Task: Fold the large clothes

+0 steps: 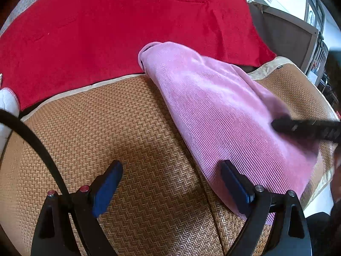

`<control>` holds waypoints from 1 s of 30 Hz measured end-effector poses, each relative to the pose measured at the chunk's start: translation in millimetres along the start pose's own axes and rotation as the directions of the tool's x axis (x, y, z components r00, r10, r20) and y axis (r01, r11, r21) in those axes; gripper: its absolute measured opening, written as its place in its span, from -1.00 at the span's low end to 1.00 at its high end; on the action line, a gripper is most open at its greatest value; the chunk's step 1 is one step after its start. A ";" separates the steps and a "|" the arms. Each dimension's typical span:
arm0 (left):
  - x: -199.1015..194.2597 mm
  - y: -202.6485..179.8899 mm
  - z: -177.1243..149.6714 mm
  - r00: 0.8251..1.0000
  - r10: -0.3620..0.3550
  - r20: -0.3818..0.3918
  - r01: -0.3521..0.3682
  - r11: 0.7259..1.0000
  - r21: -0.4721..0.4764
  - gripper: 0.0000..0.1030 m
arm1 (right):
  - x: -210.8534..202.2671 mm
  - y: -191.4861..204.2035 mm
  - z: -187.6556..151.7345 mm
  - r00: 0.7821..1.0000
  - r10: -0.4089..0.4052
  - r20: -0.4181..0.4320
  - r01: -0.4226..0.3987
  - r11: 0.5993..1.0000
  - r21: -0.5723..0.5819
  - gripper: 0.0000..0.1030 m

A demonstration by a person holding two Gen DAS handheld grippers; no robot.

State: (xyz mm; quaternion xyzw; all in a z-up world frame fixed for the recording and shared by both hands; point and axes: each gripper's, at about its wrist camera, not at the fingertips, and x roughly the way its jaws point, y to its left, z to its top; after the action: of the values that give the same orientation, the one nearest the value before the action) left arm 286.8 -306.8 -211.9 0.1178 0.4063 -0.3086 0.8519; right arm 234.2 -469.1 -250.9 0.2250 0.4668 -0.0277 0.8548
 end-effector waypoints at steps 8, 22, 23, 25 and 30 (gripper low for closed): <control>-0.9 -4.7 -2.3 0.999 0.032 0.014 -0.032 0.999 0.023 0.82 | 13.3 1.3 -17.5 0.993 -0.032 0.114 0.033 0.999 -0.005 -0.68; -24.3 5.5 3.6 0.998 -0.011 0.064 0.015 0.999 -0.052 0.81 | -36.9 -19.1 -26.5 0.977 0.086 0.198 -0.108 0.989 0.103 -0.66; -26.6 5.3 4.0 0.997 -0.013 0.076 0.017 0.998 -0.055 0.81 | -29.6 -19.4 -29.0 0.986 0.053 0.159 -0.070 0.992 0.105 -0.67; -18.5 -0.6 2.5 0.999 0.003 0.045 -0.002 1.000 -0.027 0.81 | -9.2 -22.7 -34.8 0.995 0.040 0.089 -0.050 0.992 0.117 -0.68; -5.2 -15.6 -3.5 0.998 0.052 0.029 -0.053 0.998 0.035 0.81 | -13.2 -19.2 -33.9 0.995 0.037 0.095 -0.048 0.993 0.109 -0.69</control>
State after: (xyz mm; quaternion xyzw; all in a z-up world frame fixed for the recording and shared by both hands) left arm 272.4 -315.2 -209.3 0.1395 0.3853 -0.2949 0.8632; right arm 195.3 -474.6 -262.8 0.2805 0.4193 -0.0459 0.8622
